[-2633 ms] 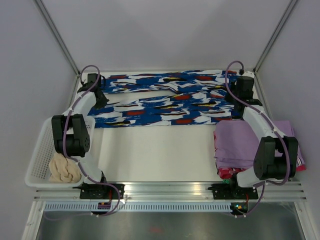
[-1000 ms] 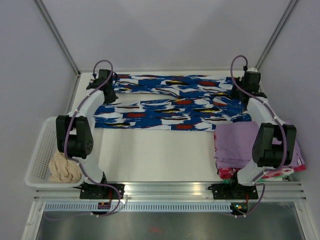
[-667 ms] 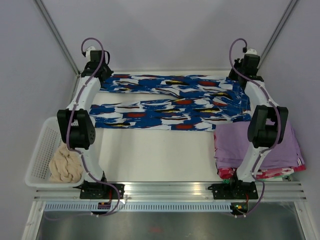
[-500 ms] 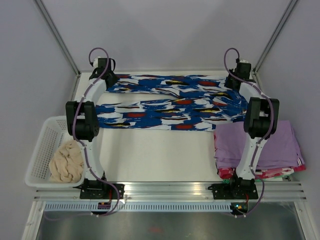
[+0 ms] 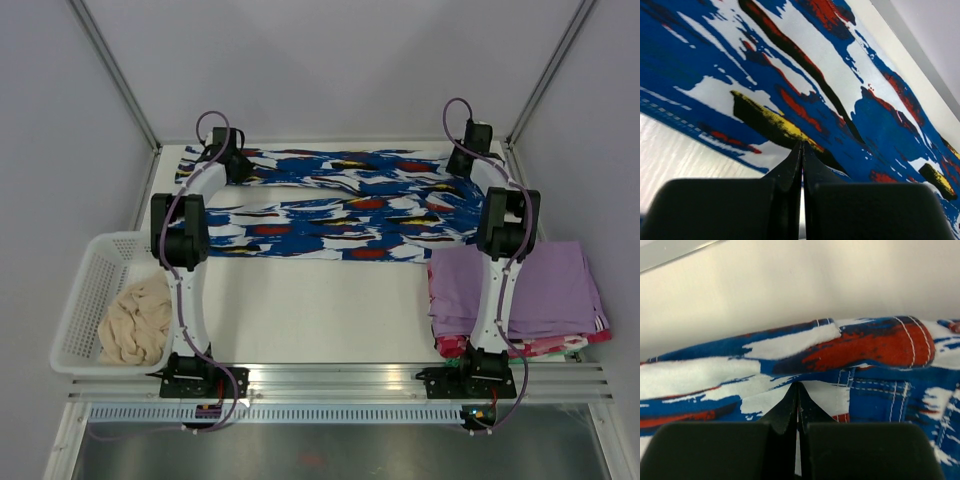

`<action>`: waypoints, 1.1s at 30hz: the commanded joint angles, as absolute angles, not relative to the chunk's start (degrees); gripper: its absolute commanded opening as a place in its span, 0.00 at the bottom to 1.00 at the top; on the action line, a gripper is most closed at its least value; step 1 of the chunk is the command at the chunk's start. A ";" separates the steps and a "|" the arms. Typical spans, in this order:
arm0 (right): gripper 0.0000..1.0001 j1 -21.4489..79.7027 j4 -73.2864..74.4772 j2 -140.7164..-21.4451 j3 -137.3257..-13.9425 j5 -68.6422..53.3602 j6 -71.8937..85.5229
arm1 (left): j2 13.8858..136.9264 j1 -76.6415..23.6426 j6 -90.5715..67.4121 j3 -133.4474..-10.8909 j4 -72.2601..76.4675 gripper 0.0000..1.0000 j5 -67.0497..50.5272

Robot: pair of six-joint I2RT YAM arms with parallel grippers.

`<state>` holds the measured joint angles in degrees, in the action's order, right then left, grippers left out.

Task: Fold and stack the trousers
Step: Flatten the trousers out

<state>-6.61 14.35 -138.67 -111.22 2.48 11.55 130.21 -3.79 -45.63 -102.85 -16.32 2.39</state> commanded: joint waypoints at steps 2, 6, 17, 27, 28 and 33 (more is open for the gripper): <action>0.00 -6.68 15.20 -143.34 -117.59 2.90 12.56 | 134.90 -4.74 -46.32 -110.72 -20.03 0.02 0.26; 0.00 -6.77 15.29 -146.95 -121.28 1.76 14.15 | 136.84 -5.89 -46.14 -112.50 -24.08 0.02 0.26; 0.04 -6.77 16.26 -151.78 -128.57 0.26 12.93 | 143.52 -10.02 -43.51 -120.76 -34.36 0.02 2.81; 0.14 -6.77 16.96 -151.09 -128.58 -2.55 13.36 | 138.17 -11.16 -42.63 -113.21 -40.33 0.02 9.75; 0.16 -6.77 17.48 -151.00 -128.41 -2.90 13.27 | 137.73 -11.16 -42.54 -111.64 -40.86 0.02 10.28; 0.35 -6.68 15.39 -145.56 -122.53 -12.27 12.39 | 132.47 -11.16 -41.84 -103.99 -40.43 0.02 11.95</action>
<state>-6.92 14.33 -148.94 -126.19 -4.82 13.47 135.41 -11.29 -44.82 -109.86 -31.31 8.05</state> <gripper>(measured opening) 0.309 0.025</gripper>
